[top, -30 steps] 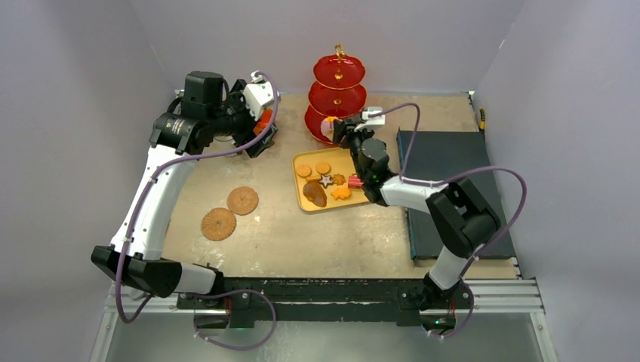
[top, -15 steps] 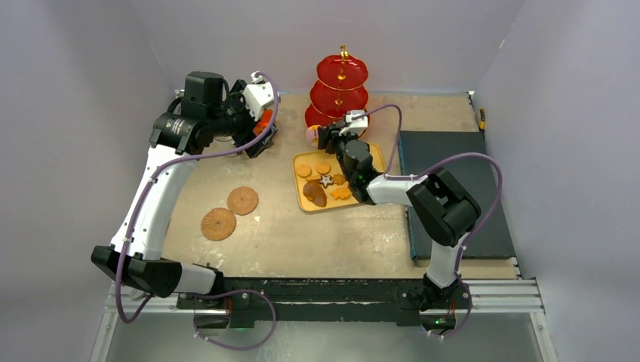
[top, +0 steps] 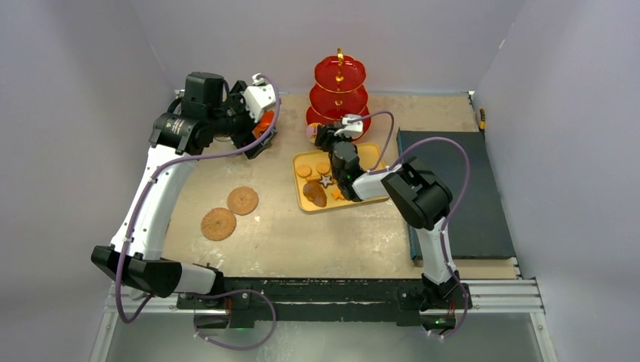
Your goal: Serve the afternoon tea
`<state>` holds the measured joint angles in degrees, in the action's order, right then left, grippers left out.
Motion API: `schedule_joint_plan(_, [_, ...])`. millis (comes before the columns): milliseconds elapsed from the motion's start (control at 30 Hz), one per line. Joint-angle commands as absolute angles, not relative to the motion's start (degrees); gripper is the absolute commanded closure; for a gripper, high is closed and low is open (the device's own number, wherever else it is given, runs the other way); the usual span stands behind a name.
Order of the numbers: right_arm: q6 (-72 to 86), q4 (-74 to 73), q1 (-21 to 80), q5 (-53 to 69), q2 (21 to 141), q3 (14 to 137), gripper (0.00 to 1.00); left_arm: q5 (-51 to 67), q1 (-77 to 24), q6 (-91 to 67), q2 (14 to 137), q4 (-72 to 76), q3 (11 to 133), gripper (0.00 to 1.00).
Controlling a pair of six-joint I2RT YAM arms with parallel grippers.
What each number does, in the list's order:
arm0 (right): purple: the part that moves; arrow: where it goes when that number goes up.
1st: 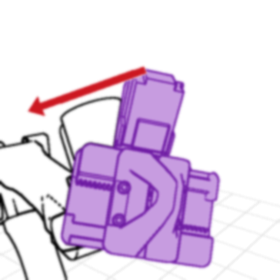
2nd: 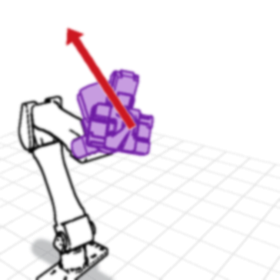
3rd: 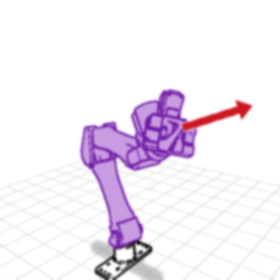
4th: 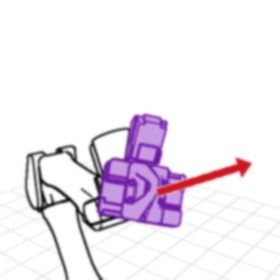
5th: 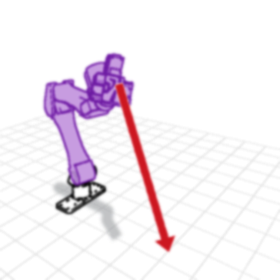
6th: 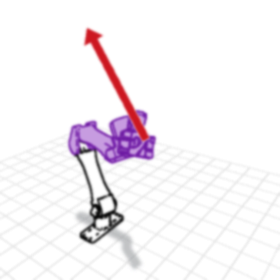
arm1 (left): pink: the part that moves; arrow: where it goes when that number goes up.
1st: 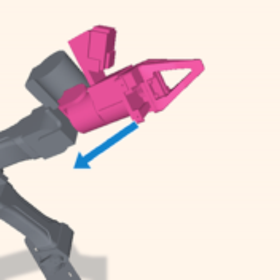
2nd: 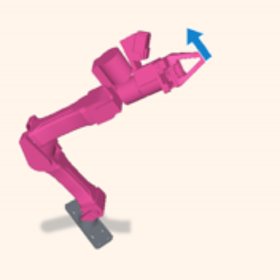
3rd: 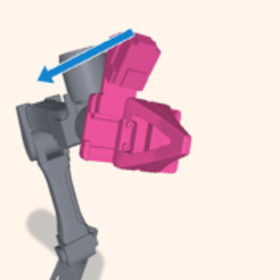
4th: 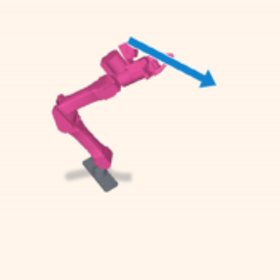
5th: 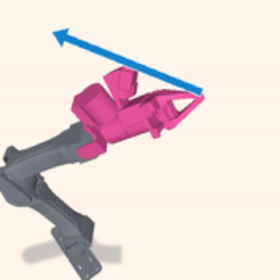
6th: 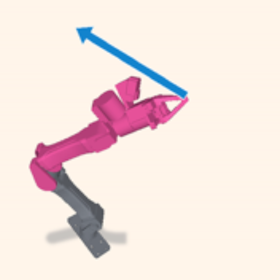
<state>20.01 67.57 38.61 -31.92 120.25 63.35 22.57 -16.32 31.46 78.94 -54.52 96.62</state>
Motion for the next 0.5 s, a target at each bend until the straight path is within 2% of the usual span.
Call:
schedule_joint_plan(0, [19.85,74.67,38.68,-37.76,119.71,64.47,0.48,21.86,-16.44,33.50,77.00,-54.80,96.87,0.01])
schedule_joint_plan(267, [20.83,76.84,38.67,-39.46,121.26,66.11,0.45,22.24,-16.44,33.06,77.08,-54.76,96.94,0.01])
schedule_joint_plan(467, [19.96,74.16,38.68,-38.56,124.35,70.07,0.32,21.71,-16.44,33.11,76.69,-54.93,96.78,0.01])
